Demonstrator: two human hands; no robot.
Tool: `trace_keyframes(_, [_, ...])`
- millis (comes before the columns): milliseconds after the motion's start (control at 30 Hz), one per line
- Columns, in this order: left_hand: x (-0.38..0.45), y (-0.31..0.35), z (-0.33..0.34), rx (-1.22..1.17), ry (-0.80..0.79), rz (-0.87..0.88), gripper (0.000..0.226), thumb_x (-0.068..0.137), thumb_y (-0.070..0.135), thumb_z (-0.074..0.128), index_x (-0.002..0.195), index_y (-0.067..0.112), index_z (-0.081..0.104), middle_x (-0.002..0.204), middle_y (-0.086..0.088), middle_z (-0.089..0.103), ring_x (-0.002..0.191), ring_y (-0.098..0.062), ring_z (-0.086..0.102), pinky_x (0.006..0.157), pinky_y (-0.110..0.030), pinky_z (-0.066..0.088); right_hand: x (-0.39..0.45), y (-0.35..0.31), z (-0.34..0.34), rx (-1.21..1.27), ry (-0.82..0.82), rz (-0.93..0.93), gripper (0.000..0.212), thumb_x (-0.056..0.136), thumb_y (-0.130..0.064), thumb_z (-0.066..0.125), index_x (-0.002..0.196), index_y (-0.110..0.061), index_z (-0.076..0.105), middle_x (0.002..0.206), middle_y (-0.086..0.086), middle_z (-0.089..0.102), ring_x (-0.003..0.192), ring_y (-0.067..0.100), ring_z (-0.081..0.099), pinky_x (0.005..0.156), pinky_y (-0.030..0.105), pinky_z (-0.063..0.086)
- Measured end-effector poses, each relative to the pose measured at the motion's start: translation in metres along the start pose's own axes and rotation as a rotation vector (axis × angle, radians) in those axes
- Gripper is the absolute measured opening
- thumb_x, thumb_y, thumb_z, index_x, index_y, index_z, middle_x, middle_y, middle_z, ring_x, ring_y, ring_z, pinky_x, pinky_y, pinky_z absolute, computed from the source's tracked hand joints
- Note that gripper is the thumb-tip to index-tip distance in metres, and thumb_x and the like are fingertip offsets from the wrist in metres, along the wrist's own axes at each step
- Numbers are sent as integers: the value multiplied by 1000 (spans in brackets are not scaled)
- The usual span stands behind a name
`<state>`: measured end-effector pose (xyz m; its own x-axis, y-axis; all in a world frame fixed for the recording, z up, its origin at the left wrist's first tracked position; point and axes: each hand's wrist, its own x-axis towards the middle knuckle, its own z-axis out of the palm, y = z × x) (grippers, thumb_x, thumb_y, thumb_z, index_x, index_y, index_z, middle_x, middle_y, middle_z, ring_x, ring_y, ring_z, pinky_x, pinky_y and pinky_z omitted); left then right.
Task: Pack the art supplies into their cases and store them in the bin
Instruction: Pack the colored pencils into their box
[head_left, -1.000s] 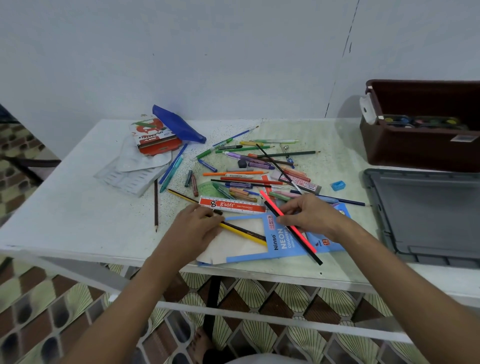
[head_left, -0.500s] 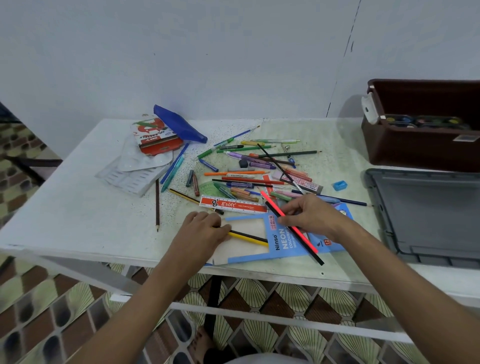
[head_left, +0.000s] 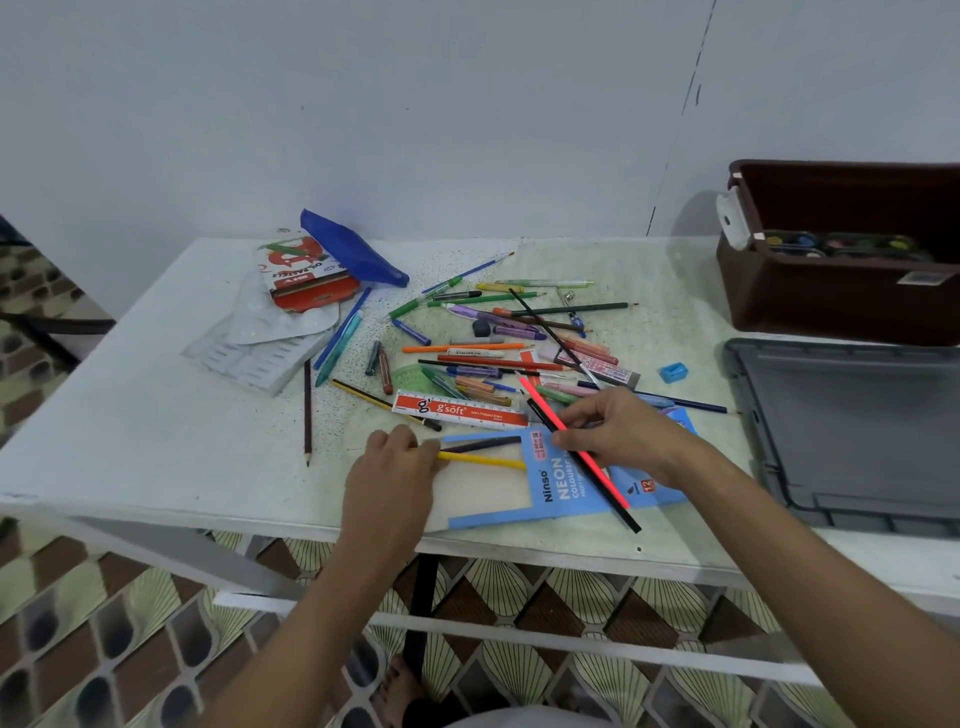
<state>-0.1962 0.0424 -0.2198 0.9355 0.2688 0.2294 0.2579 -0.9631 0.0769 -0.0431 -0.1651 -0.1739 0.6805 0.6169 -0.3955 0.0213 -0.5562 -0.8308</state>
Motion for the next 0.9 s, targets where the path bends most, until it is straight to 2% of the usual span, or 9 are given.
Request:
trace_keyframes(67, [-3,-4,4,42,45,16,21,78,25,77,93,10,73,74,-7,56,65,-26,53,46,-31,41,-1,-1,-2,14,2,-9,14,85,-21,72,99,-19,74,79,-1,73,64,9,63,59,24,49])
trace_keyframes(167, [-7,-2,3,96,18,80,41,91,43,45,108,13,66,88,-7,58,78,-27,56,65,-41,47,-2,-3,-1,-10,-1,-40,12,85,-20,72,97,-19,75,86,8,72,66,16,61,63,31,49])
trace_keyframes(233, [-9,0,-1,98,14,114,45,92,42,35,111,13,65,93,-6,59,83,-26,57,73,-43,46,-2,-4,-1,-3,-10,-55,11,85,-18,72,95,-17,76,90,15,70,66,18,59,64,34,48])
trace_keyframes(333, [-9,0,-2,45,71,150,37,92,36,43,104,13,69,86,-3,61,74,-25,59,67,-38,45,-2,-5,-3,13,-28,-53,11,85,-18,72,95,-17,76,85,12,71,65,17,61,65,34,50])
trace_keyframes(467, [-2,2,1,-122,57,127,17,75,29,80,85,18,70,79,4,63,72,-20,59,66,-33,40,-3,-3,-2,-25,-34,-53,13,85,-19,72,97,-18,76,75,-2,72,61,10,63,65,30,52])
trace_keyframes(600, [17,6,-2,-200,14,126,15,72,36,72,74,21,73,73,4,58,70,-19,54,65,-31,32,-1,-1,-1,-80,-40,-70,12,83,-24,74,94,-23,77,70,-9,69,59,3,59,61,24,46])
trace_keyframes(733, [36,8,1,-193,-127,230,27,85,41,63,99,21,75,79,0,64,77,-24,59,66,-32,36,-1,-3,-1,-132,-63,-63,16,80,-28,76,96,-25,76,82,-6,72,67,0,62,64,19,44])
trace_keyframes(800, [38,9,-5,-216,-196,166,37,89,47,60,117,23,67,85,6,63,83,-16,56,73,-31,40,0,-3,-3,-146,-86,-52,15,81,-29,76,96,-26,76,85,-4,72,70,4,61,66,21,44])
trace_keyframes(900, [39,11,-13,-387,-136,81,46,87,46,64,125,22,56,83,10,51,78,-10,49,68,-25,40,3,-6,-6,-214,-120,-59,12,83,-30,74,93,-27,77,90,0,71,78,11,60,71,26,45])
